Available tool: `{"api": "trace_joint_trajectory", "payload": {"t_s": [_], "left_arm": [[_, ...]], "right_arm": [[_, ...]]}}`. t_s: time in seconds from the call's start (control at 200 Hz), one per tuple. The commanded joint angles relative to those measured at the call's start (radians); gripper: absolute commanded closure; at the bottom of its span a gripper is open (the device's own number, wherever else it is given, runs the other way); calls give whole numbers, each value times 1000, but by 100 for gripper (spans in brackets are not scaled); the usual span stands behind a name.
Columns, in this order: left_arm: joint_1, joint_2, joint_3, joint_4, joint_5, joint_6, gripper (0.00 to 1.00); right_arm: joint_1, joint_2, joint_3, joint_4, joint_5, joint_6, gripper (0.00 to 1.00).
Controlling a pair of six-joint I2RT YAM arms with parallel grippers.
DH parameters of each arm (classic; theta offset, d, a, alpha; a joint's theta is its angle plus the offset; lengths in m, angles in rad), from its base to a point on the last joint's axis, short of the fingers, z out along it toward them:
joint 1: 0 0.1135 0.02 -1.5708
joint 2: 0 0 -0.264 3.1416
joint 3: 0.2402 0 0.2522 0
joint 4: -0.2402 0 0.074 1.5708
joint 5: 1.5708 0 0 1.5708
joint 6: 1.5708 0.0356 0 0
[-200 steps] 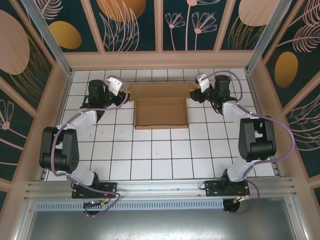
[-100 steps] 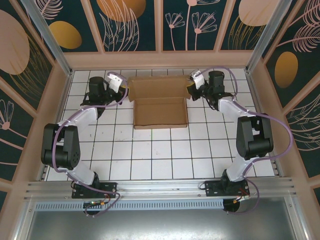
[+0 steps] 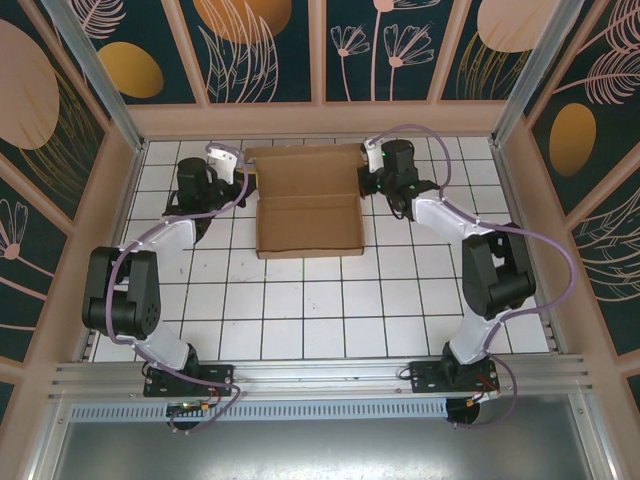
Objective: Fold the paper box
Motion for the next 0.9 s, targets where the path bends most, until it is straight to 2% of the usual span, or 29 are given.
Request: {"api": "trace_joint_trajectory", "payload": {"t_s": [0.0,0.11,0.24,0.671,0.896], "left_arm": [[-62,-22,-30,67,71,-34,94],[-73,-41,-66,84,63,-43,96],[-81,-70,-108,91,56,-46,97],[-140,-176,-272,108,-15,-62,100],[-162,-224,-348,98,-84,-98,100]], "right_arm": [[61,26,30,-35,93,219,100],[102,-19,-46,48,243,346,100],[139,-88,-160,192,358,374,100],[242,-178,-469,515,441,385,100],[260,-177,-570,592,461,402,100]]}}
